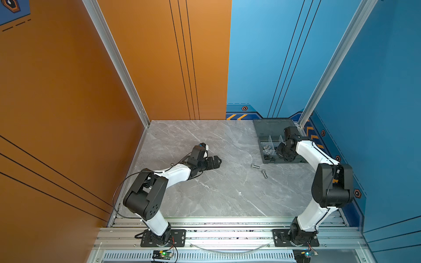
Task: Sort the screws and nuts into containers
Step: 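Lift and carry the black bolt with the right gripper to the box, then lower the black bolt into a compartment and open the right gripper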
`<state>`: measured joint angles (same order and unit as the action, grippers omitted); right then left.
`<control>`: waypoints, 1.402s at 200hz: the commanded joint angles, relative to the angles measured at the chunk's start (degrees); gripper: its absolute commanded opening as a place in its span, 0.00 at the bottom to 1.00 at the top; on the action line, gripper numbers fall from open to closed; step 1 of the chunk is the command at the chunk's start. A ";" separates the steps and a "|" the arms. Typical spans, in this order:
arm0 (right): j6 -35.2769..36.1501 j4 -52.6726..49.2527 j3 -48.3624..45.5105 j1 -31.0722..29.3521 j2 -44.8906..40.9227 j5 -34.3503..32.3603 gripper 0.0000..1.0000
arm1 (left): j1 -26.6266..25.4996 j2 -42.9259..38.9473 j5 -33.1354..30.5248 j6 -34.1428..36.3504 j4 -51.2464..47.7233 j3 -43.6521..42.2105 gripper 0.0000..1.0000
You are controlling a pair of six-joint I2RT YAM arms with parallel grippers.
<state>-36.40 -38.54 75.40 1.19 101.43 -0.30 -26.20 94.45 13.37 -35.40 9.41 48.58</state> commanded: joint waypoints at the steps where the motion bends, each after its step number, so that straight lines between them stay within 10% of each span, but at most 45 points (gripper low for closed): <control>1: 0.90 -0.53 2.58 0.39 1.79 -0.59 0.00 | 0.11 0.43 0.21 -0.03 -0.92 1.48 0.98; 75: 0.86 0.11 4.74 0.79 5.41 -0.27 0.00 | -0.09 0.21 -0.27 -0.10 -1.29 1.52 0.98; 280: 7.00 0.06 4.63 1.71 2.58 4.88 0.45 | -0.35 0.74 0.04 -0.10 -0.61 1.35 0.98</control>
<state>-33.47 -38.35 79.68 2.66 106.89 1.56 -26.30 94.52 13.34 -35.40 9.41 48.58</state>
